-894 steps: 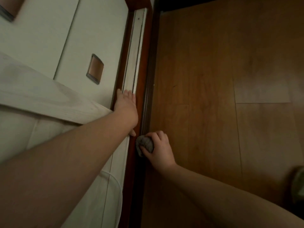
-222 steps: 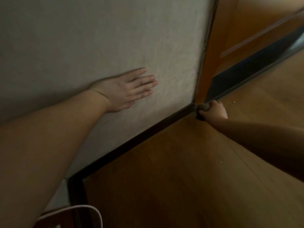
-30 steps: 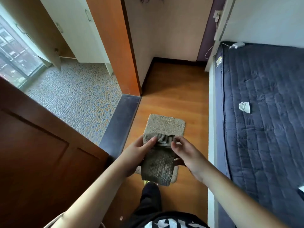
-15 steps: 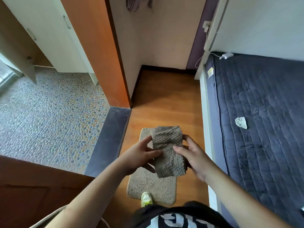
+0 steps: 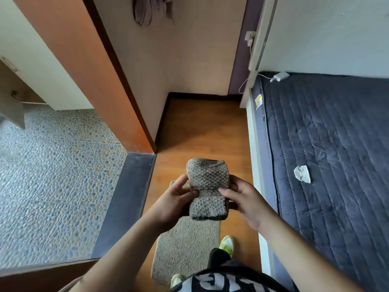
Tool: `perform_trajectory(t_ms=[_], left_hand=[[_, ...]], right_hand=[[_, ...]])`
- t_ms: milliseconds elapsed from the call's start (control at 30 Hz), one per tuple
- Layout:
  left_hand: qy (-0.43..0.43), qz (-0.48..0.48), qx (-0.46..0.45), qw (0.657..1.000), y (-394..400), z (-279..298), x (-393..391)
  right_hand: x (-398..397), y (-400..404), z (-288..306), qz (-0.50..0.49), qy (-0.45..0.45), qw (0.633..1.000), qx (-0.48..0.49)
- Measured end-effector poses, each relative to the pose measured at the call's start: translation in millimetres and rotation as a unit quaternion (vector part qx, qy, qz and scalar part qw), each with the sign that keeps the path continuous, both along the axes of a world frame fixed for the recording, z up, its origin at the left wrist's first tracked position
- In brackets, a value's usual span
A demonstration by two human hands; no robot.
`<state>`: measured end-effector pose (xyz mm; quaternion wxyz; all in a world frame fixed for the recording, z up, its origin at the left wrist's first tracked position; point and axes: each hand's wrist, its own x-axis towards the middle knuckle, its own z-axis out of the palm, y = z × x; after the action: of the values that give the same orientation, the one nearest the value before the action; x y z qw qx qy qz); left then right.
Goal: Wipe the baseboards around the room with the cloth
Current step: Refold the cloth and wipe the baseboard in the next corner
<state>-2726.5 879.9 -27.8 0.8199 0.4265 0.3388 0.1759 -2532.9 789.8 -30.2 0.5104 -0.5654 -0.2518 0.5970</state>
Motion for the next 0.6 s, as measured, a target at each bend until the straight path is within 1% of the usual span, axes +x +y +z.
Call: perform_trajectory(t_ms=[133,233,433,500,600], left_hand=[[-0.030,0.006,-0.022,0.999,25.0,1.9,47.5],[-0.009,0.035,-0.036,0.999,41.5,4.9,78.6],[-0.008,0.057,-0.037,0.998,65.8,8.5,117.2],[0.018,0.058,-0.015,0.998,77.1,9.4,121.7],[0.069,0.031,0.057,0.996,96.6,10.1,127.4]], right_hand=[[46.3,24.2,0.2,-0.015,0.016,1.000,0.006],[74.4,41.2,2.1,-0.018,0.019,1.000,0.012],[112.0,70.1,3.2,0.034,-0.044,0.996,0.064],[120.4,80.6,-1.5,0.037,-0.051,0.995,0.083],[130.4,102.9,-7.2,0.045,-0.090,0.992,0.076]])
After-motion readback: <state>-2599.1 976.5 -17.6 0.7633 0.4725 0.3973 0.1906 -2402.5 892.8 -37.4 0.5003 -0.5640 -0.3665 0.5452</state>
